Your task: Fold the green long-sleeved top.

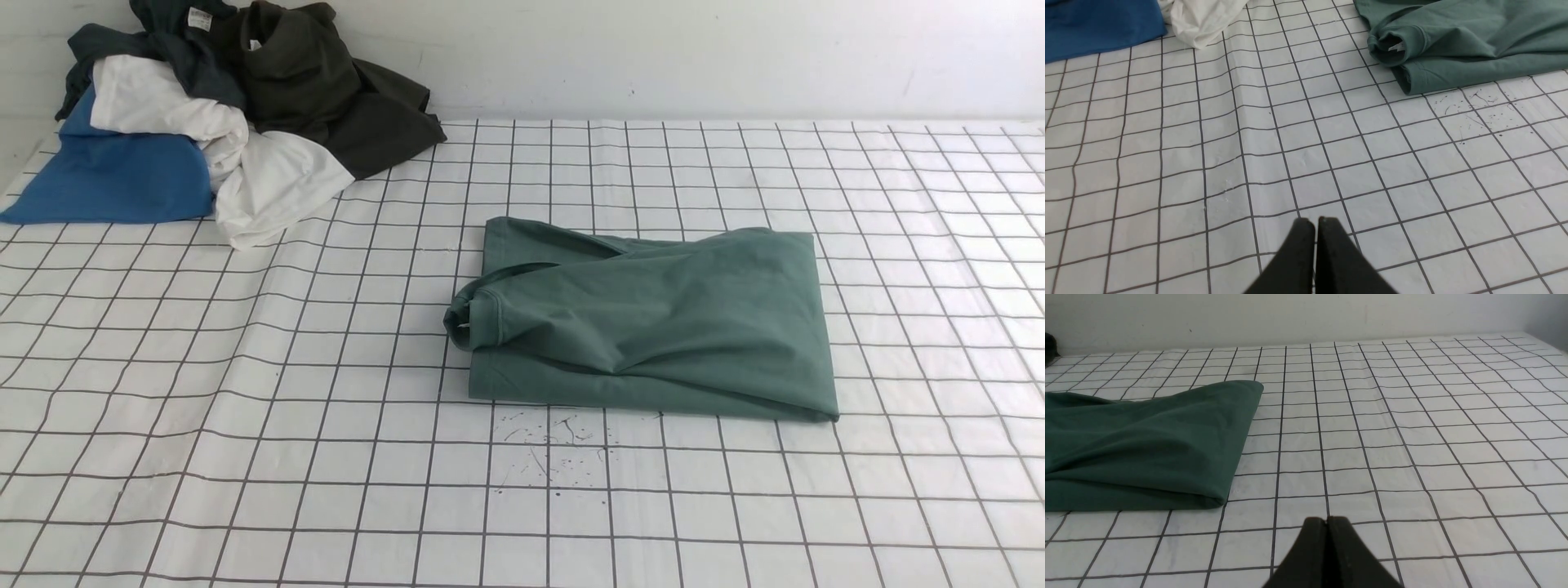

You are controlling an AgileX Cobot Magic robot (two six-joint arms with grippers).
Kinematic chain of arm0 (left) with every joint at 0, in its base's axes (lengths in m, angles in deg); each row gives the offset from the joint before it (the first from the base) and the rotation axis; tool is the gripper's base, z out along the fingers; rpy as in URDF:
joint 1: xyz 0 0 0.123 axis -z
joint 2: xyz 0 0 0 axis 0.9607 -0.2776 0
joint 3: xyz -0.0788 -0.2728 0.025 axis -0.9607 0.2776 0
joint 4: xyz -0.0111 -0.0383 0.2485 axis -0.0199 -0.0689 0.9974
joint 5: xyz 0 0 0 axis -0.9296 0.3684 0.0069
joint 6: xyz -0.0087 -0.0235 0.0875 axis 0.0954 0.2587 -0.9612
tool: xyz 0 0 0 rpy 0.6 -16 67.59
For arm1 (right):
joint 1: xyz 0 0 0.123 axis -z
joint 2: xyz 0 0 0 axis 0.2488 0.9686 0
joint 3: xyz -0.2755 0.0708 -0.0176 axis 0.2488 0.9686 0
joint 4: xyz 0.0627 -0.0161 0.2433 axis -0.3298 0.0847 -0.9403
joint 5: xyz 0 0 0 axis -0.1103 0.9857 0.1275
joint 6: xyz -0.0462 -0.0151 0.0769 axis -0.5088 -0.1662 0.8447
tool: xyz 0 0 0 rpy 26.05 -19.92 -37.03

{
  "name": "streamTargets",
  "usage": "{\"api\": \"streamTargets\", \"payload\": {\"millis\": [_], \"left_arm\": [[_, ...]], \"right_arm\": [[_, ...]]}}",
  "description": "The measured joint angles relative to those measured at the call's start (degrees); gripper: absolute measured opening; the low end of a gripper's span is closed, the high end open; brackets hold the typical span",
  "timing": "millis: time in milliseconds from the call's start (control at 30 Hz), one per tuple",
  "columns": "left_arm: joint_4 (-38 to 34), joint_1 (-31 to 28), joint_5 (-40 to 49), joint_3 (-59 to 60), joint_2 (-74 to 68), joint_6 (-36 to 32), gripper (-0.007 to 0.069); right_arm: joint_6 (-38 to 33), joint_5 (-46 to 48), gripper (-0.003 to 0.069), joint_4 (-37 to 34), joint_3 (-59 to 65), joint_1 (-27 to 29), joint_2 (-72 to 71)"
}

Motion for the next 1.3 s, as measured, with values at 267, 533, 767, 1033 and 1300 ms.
{"api": "streamTargets", "payload": {"millis": [267, 533, 767, 1033, 1300], "left_arm": [[-0.18, 0.00, -0.69, 0.83, 0.05, 0.00, -0.0007], [0.43, -1.65, -23.13, 11.49, 2.55, -0.25, -0.0007], [1.56, -12.52, -42.42, 27.19, 8.67, -0.36, -0.0007], [0.72, -15.14, -34.76, 31.90, 9.69, -0.30, -0.0007], [0.06, -13.00, -33.86, 31.85, 9.69, -0.16, -0.0007]], "right_arm": [[0.15, 0.00, -0.0015, 0.00, 0.00, 0.00, 0.00], [0.17, 0.00, -0.0015, 0.00, 0.00, 0.00, 0.00], [0.17, 0.00, -0.0015, 0.00, 0.00, 0.00, 0.00], [0.17, 0.07, -0.0015, 0.00, 0.00, 0.00, 0.00], [0.17, 0.07, -0.0015, 0.00, 0.00, 0.00, 0.00]]}}
